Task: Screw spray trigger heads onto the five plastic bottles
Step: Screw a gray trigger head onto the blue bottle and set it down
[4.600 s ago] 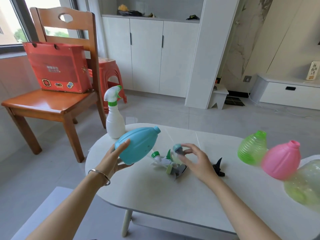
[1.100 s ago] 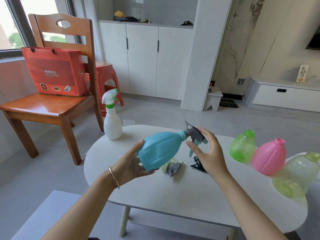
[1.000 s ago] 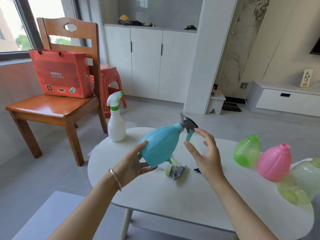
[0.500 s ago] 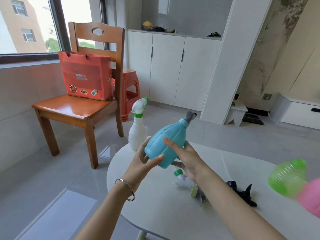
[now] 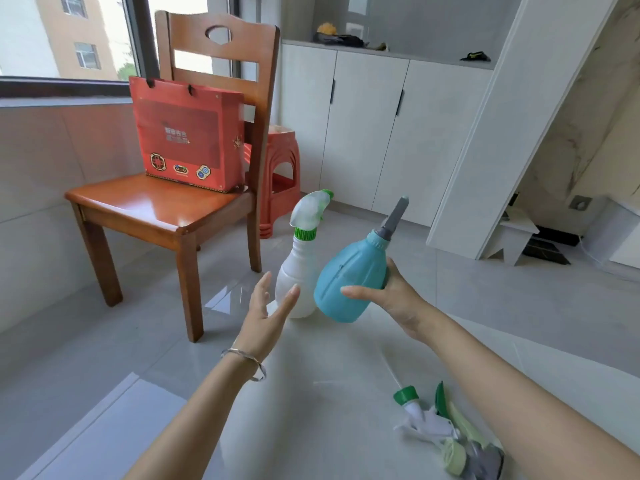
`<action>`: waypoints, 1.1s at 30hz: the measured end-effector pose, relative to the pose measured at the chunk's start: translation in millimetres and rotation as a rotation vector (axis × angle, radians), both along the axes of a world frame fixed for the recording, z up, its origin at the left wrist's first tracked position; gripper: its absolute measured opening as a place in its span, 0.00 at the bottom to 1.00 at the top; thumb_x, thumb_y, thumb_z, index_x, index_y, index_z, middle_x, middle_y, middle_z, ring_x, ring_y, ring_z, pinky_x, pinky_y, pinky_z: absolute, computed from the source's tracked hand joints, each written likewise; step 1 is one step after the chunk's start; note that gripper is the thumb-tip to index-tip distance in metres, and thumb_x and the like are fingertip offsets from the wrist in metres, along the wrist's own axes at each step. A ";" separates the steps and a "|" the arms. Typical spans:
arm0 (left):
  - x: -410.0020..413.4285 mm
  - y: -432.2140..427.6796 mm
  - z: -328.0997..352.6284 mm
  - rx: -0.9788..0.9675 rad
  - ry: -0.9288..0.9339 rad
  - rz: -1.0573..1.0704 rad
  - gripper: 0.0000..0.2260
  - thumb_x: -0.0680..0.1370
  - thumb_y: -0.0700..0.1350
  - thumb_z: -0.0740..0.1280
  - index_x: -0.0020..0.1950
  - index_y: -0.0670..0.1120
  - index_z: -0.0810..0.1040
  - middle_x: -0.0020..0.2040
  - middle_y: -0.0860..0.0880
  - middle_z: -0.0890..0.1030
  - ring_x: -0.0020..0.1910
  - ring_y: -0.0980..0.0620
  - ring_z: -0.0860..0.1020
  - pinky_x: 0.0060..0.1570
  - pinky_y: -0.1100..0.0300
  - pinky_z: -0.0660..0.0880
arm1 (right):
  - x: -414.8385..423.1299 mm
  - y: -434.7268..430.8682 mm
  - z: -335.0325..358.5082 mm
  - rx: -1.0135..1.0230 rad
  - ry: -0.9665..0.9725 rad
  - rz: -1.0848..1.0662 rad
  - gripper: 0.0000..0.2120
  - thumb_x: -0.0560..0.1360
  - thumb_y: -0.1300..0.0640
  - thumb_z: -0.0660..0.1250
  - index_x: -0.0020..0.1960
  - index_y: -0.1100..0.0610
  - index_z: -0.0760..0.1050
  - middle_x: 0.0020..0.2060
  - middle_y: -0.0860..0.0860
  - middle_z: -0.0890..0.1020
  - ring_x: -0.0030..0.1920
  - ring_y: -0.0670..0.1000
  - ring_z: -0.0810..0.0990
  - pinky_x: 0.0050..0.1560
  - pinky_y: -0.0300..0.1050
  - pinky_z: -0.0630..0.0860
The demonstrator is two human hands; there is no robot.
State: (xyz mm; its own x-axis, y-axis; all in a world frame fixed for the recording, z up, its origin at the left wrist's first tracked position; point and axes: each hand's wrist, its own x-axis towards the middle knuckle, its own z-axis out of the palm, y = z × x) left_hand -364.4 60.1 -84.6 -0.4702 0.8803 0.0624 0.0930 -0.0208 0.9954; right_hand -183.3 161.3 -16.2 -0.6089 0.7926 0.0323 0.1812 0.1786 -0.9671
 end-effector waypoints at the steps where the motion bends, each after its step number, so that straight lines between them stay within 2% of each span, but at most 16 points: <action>1: -0.2 3.6 -2.8 0.003 -0.007 -0.005 0.38 0.70 0.62 0.64 0.76 0.53 0.53 0.76 0.55 0.58 0.74 0.56 0.57 0.68 0.59 0.57 | 0.0 4.7 -6.0 -0.002 -0.027 0.013 0.31 0.63 0.56 0.77 0.63 0.55 0.69 0.58 0.57 0.79 0.59 0.54 0.78 0.62 0.54 0.75; 3: 0.0 10.4 -7.0 0.010 0.011 -0.019 0.39 0.70 0.62 0.64 0.76 0.53 0.52 0.77 0.55 0.57 0.74 0.56 0.57 0.73 0.54 0.57 | 1.4 11.7 -17.7 -0.014 -0.076 0.015 0.36 0.62 0.55 0.78 0.65 0.56 0.66 0.60 0.57 0.77 0.61 0.54 0.76 0.63 0.57 0.74; 6: -2.5 18.4 -9.5 0.002 0.086 -0.027 0.40 0.69 0.61 0.66 0.76 0.53 0.51 0.76 0.52 0.59 0.73 0.50 0.62 0.72 0.47 0.61 | 2.7 16.6 -28.5 -0.012 -0.136 0.018 0.40 0.60 0.53 0.79 0.66 0.55 0.63 0.61 0.55 0.76 0.61 0.53 0.76 0.62 0.56 0.74; 9: -7.2 27.8 -11.5 0.009 0.141 -0.019 0.39 0.71 0.57 0.69 0.76 0.53 0.51 0.75 0.49 0.59 0.73 0.50 0.61 0.72 0.46 0.61 | 3.2 20.8 -32.4 -0.001 -0.177 0.014 0.41 0.60 0.53 0.79 0.66 0.51 0.61 0.60 0.50 0.76 0.59 0.47 0.76 0.56 0.45 0.77; 10: -7.8 30.9 -11.3 0.011 0.146 -0.021 0.39 0.72 0.56 0.69 0.76 0.52 0.51 0.75 0.48 0.60 0.73 0.50 0.61 0.72 0.46 0.62 | 3.8 22.1 -32.8 0.009 -0.191 0.015 0.40 0.60 0.54 0.80 0.66 0.50 0.61 0.59 0.47 0.75 0.58 0.44 0.76 0.52 0.39 0.76; 12: -7.7 35.7 -10.7 0.007 0.160 -0.019 0.38 0.72 0.54 0.69 0.76 0.51 0.52 0.72 0.46 0.63 0.71 0.48 0.65 0.70 0.46 0.64 | 4.5 23.8 -33.9 0.026 -0.226 0.022 0.39 0.62 0.54 0.80 0.65 0.48 0.61 0.57 0.44 0.75 0.56 0.40 0.75 0.46 0.34 0.74; 17: -3.9 42.6 -10.3 0.003 0.162 -0.016 0.34 0.73 0.51 0.70 0.74 0.50 0.56 0.69 0.44 0.67 0.68 0.46 0.68 0.68 0.45 0.66 | 5.4 23.8 -39.4 0.031 -0.251 0.012 0.39 0.62 0.53 0.79 0.65 0.46 0.60 0.56 0.39 0.74 0.55 0.37 0.73 0.44 0.31 0.71; 23: 0.6 43.4 -11.8 0.018 0.191 0.004 0.30 0.74 0.48 0.69 0.72 0.49 0.59 0.67 0.44 0.68 0.65 0.46 0.70 0.67 0.45 0.68 | 8.4 22.8 -44.3 0.020 -0.231 0.004 0.40 0.61 0.51 0.80 0.65 0.44 0.60 0.57 0.38 0.73 0.55 0.35 0.73 0.41 0.28 0.73; 31: 3.7 42.2 -12.9 0.013 0.158 0.022 0.33 0.74 0.48 0.69 0.74 0.48 0.56 0.70 0.45 0.68 0.68 0.46 0.68 0.68 0.45 0.66 | 8.7 21.8 -45.6 0.018 -0.216 0.002 0.41 0.61 0.50 0.80 0.65 0.43 0.60 0.58 0.39 0.73 0.56 0.35 0.73 0.43 0.29 0.72; 33: 5.7 38.8 -12.7 0.007 0.140 0.021 0.36 0.74 0.49 0.69 0.75 0.47 0.53 0.73 0.45 0.65 0.70 0.46 0.66 0.70 0.46 0.64 | 10.7 18.8 -45.5 0.041 -0.207 -0.017 0.42 0.61 0.48 0.79 0.67 0.42 0.59 0.62 0.39 0.71 0.60 0.36 0.70 0.50 0.29 0.70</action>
